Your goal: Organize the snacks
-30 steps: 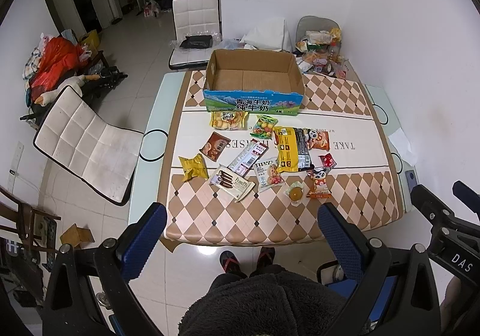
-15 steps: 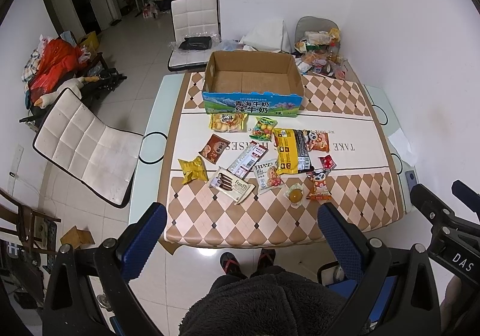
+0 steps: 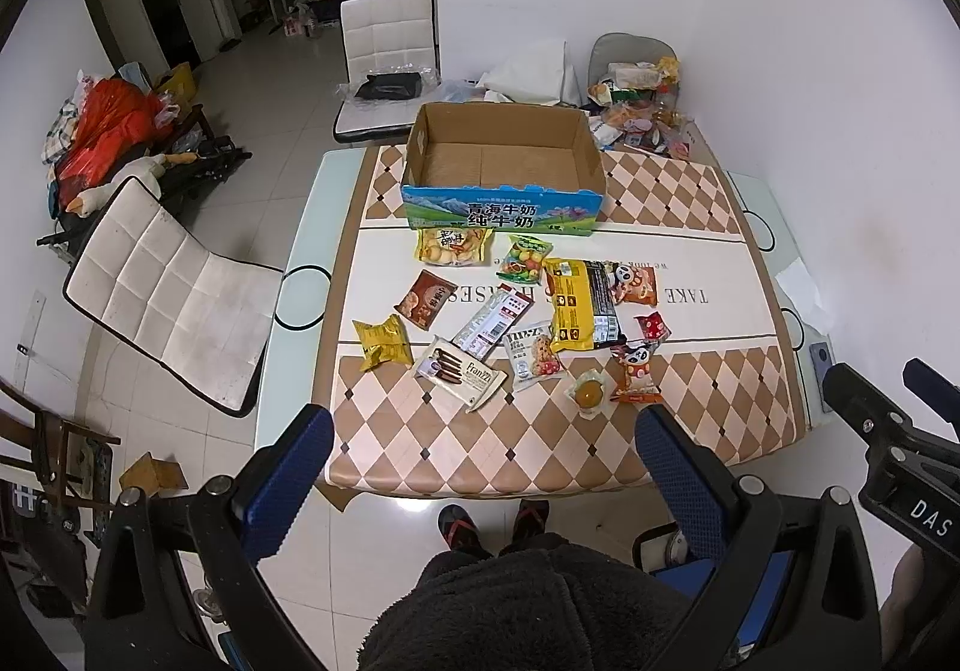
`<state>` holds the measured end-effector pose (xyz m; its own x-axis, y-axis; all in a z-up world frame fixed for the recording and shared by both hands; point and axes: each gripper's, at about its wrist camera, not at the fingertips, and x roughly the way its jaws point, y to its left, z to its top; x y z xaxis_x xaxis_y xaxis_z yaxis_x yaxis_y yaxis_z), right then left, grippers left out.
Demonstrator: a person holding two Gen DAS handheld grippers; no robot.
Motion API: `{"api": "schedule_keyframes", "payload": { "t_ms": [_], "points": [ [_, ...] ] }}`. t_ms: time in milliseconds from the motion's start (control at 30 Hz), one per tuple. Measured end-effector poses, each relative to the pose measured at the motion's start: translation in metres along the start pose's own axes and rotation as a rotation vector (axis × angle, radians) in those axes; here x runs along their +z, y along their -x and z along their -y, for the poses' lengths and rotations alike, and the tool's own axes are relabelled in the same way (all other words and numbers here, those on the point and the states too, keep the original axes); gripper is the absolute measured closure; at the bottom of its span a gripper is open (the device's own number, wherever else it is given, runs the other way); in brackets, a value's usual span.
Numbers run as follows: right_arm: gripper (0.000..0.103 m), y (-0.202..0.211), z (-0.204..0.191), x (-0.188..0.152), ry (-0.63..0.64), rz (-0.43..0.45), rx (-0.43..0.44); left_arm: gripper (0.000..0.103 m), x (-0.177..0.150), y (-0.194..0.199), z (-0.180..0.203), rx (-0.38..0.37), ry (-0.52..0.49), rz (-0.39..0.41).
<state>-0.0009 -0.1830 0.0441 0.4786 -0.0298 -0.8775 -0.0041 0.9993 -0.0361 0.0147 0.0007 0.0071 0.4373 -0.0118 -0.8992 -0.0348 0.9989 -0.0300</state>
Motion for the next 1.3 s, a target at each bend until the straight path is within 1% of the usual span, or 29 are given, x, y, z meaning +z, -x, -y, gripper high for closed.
{"api": "schedule_keyframes", "payload": {
  "t_ms": [267, 733, 867, 1133, 1300],
  "points": [
    [0.000, 0.000, -0.001, 0.001, -0.001, 0.002, 0.003, 0.000, 0.006, -0.003, 0.003, -0.002, 0.004, 0.006],
    [0.000, -0.002, -0.003, 0.003, -0.003, 0.011, 0.008, 0.000, 0.005, -0.002, 0.002, -0.002, 0.004, 0.007],
    [0.000, -0.002, -0.004, 0.004, -0.003, 0.014, 0.011, 0.000, 0.010, -0.003, 0.003, -0.003, 0.002, 0.008],
    [0.000, -0.001, -0.004, 0.004, -0.005, 0.014, 0.013, 0.000, 0.006, -0.002, 0.003, -0.003, 0.006, 0.010],
    [0.000, 0.001, -0.007, 0.007, -0.011, 0.011, 0.026, 0.000, 0.009, -0.005, 0.004, -0.006, 0.006, 0.008]
  ]
}}
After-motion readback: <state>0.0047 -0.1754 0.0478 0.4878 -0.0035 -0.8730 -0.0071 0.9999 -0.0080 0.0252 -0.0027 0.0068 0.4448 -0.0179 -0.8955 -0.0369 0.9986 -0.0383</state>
